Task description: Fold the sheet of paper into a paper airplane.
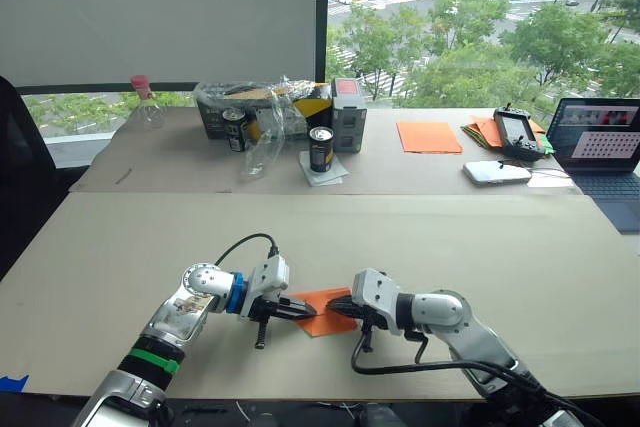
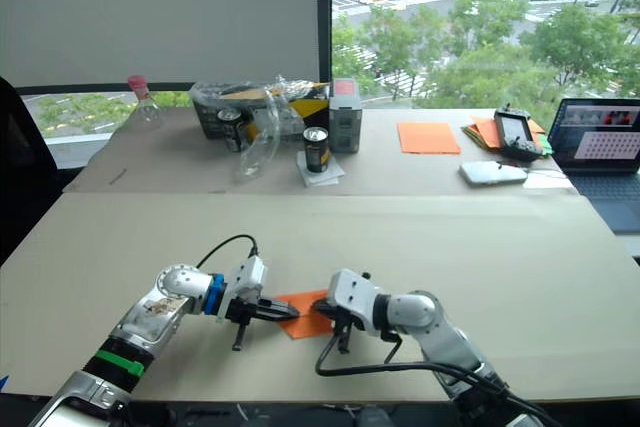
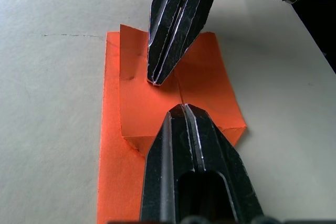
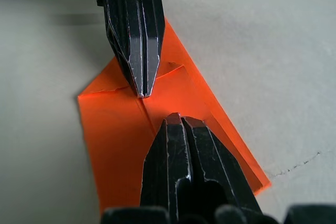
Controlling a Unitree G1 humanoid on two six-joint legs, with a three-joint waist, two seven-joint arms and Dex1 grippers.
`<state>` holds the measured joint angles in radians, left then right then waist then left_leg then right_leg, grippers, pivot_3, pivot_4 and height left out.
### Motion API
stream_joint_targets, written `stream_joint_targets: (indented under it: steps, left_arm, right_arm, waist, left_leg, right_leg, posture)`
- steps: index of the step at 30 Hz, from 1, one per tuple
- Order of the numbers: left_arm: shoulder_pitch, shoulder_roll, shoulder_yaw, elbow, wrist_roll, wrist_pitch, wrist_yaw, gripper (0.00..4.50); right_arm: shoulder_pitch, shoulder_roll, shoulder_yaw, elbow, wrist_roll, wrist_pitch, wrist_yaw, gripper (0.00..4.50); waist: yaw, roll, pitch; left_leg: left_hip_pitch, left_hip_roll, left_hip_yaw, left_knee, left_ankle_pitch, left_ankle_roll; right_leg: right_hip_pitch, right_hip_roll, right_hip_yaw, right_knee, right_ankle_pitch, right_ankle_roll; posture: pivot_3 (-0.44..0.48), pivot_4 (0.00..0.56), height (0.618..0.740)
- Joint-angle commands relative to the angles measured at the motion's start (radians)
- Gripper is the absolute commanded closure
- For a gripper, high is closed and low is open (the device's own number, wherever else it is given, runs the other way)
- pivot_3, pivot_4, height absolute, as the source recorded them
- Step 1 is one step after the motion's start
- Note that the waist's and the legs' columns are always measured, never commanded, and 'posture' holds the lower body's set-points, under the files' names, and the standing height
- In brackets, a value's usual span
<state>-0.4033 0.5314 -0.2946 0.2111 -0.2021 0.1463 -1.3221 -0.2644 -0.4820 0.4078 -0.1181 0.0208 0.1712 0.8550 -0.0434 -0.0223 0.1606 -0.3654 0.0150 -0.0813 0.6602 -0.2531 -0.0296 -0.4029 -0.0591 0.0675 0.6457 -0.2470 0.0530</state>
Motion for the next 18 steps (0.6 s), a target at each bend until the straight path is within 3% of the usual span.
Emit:
stream_joint_targets:
  steps: [1, 14, 18]
  left_arm:
    - [0.025, 0.014, -0.019, 0.042, 0.046, 0.014, 0.027, 4.5]
    - [0.015, -0.003, -0.018, 0.079, 0.045, -0.009, 0.039, 4.5]
    - [0.014, -0.009, -0.021, 0.084, 0.046, -0.015, 0.038, 4.5]
  right_arm:
    - [0.021, -0.016, 0.021, 0.029, -0.026, -0.016, 0.02, 4.43]
    - [0.145, -0.133, -0.108, 0.002, 0.001, -0.063, 0.015, 4.43]
    - [0.146, -0.138, -0.168, -0.025, 0.057, -0.026, 0.011, 4.43]
  waist:
    - [0.0, 0.0, 0.0]
    - [0.01, 0.0, 0.0]
    - [0.01, 0.0, 0.0]
  left_leg:
    - [0.0, 0.0, 0.0, 0.0, 0.0, 0.0]
    - [0.001, 0.0, 0.0, 0.0, 0.0, 0.0]
    - [0.009, 0.0, 0.0, 0.0, 0.0, 0.0]
  right_leg:
    - [0.0, 0.0, 0.0, 0.0, 0.0, 0.0]
    - [0.002, 0.0, 0.0, -0.001, 0.0, 0.0]
    - [0.011, 0.0, 0.0, -0.003, -0.001, 0.001]
  posture:
    - [0.0, 0.15, 0.72]
    - [0.0, 0.15, 0.72]
    - [0.0, 0.15, 0.72]
